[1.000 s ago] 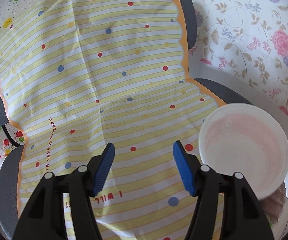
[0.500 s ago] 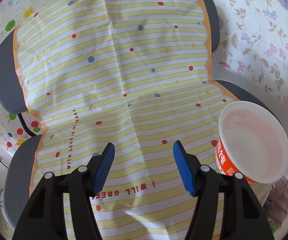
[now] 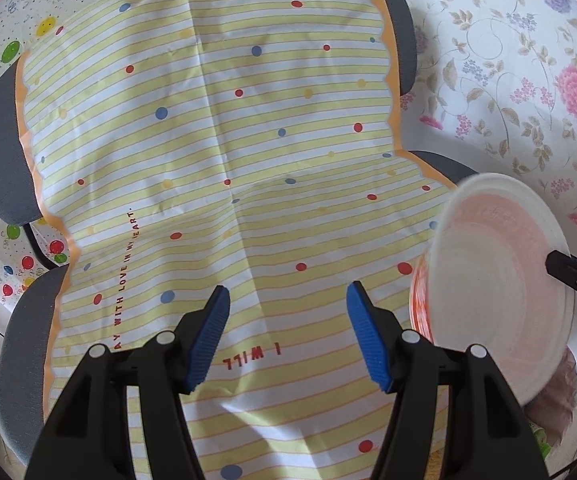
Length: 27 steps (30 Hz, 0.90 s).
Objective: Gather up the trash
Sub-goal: 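Lift the tub off the chair and carry it over the pink bin with the right tool, then lower the tub into the bin and open the right tool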
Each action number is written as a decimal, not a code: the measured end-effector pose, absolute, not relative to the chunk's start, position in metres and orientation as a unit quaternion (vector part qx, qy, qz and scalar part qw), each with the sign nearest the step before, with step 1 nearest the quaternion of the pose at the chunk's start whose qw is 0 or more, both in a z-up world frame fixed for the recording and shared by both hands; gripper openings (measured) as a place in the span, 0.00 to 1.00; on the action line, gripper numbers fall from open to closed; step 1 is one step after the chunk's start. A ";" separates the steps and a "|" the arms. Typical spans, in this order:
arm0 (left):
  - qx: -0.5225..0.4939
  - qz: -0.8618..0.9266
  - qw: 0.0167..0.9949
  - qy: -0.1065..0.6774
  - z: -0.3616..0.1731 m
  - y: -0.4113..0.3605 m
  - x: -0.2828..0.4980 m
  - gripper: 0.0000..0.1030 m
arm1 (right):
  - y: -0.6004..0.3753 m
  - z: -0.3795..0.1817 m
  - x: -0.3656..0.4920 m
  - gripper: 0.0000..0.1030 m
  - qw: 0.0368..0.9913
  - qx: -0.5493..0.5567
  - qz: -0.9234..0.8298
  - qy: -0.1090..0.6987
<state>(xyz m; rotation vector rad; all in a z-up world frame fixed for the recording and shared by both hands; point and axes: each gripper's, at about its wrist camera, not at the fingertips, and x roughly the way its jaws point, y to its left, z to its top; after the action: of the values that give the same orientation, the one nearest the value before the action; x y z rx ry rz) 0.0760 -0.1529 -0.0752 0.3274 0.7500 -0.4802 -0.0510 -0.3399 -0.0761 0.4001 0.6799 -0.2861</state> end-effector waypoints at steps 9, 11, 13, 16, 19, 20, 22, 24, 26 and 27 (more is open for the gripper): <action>0.163 -0.264 0.889 0.337 -0.058 -0.169 0.038 0.58 | -0.333 -0.053 -0.100 0.05 0.919 0.174 -0.171 0.309; 0.164 -0.279 0.887 0.330 -0.052 -0.177 0.024 0.58 | -0.336 -0.049 -0.120 0.05 0.919 0.177 -0.186 0.301; 0.165 -0.299 0.883 0.322 -0.047 -0.187 0.009 0.58 | -0.341 -0.044 -0.145 0.05 0.916 0.180 -0.204 0.294; 0.170 -0.331 0.875 0.309 -0.042 -0.205 -0.016 0.58 | -0.349 -0.040 -0.185 0.05 0.910 0.182 -0.236 0.287; 0.175 -0.366 0.863 0.301 -0.041 -0.224 -0.042 0.58 | -0.358 -0.041 -0.226 0.05 0.899 0.184 -0.277 0.285; 0.176 -0.376 0.859 0.299 -0.041 -0.230 -0.050 0.58 | -0.361 -0.042 -0.239 0.06 0.895 0.186 -0.290 0.285; 0.181 -0.396 0.850 0.295 -0.043 -0.243 -0.067 0.58 | -0.369 -0.048 -0.268 0.06 0.882 0.191 -0.321 0.286; 0.184 -0.409 0.844 0.295 -0.046 -0.251 -0.079 0.58 | -0.375 -0.055 -0.290 0.06 0.871 0.200 -0.345 0.288; 0.190 -0.424 0.834 0.299 -0.051 -0.260 -0.092 0.58 | -0.384 -0.067 -0.314 0.06 0.856 0.216 -0.366 0.293; 0.193 -0.427 0.831 0.299 -0.053 -0.263 -0.096 0.58 | -0.389 -0.074 -0.321 0.06 0.851 0.224 -0.373 0.295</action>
<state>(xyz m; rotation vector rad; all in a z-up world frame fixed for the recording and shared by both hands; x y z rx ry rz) -0.0964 -0.2626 -0.0533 0.4102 0.6349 -0.9063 -0.3214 -0.3888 -0.0739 0.4711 0.6215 -0.7861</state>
